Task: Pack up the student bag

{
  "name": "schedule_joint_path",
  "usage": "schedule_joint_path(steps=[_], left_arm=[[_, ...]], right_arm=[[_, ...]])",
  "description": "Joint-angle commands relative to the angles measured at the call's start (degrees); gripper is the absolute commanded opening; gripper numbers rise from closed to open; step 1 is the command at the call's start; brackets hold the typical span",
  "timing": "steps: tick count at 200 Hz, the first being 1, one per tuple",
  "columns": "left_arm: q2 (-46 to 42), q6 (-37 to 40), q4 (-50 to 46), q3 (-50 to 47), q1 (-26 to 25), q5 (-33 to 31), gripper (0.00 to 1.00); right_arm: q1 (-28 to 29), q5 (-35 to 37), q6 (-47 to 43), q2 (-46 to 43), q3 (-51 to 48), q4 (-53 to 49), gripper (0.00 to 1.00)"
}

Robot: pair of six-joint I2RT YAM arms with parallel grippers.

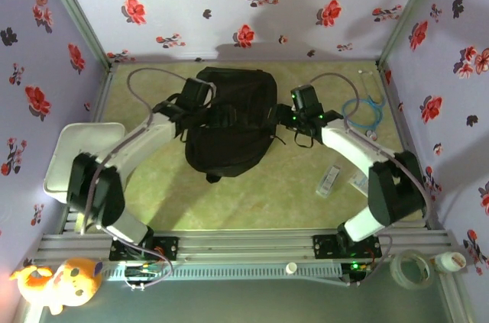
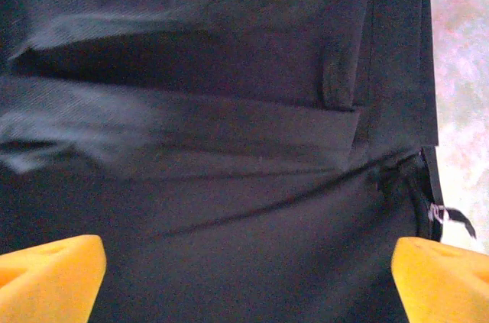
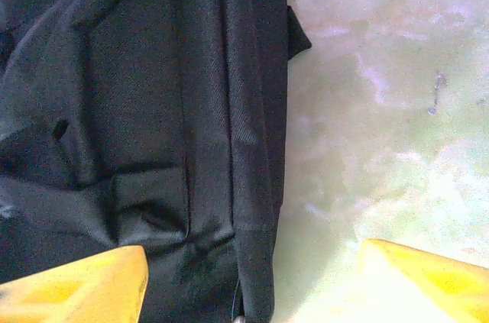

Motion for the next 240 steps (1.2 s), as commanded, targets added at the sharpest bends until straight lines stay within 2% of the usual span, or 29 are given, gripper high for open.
schedule_joint_path(steps=[1,28,87,109,150,207,240], left_arm=[[7.1,-0.4,3.7,7.6,-0.7,0.8,0.86],[15.4,-1.0,1.7,15.5,-0.7,3.7,0.69],[25.2,-1.8,-2.2,25.2,-0.7,6.9,0.44],[27.2,-2.6,-2.3,26.5,-0.7,9.5,0.37],[28.5,-3.2,-2.8,27.0,-0.8,10.8,0.32],[28.2,-3.3,-3.0,26.5,-0.7,11.4,0.11],[25.7,-2.7,-2.8,25.1,-0.3,10.4,0.06]], right_arm=[[-1.4,-4.9,1.7,3.7,3.5,2.9,0.73],[-1.7,-6.6,1.6,7.9,5.3,3.3,0.72],[-1.7,-8.4,2.2,11.9,6.1,3.0,0.7],[-1.7,-8.7,2.4,12.6,6.2,3.1,0.69],[-1.7,-9.2,2.4,13.9,6.4,3.1,0.65],[-1.7,-9.3,2.2,16.3,7.4,2.6,0.44],[-1.7,-6.3,1.7,17.1,8.2,0.7,0.22]])
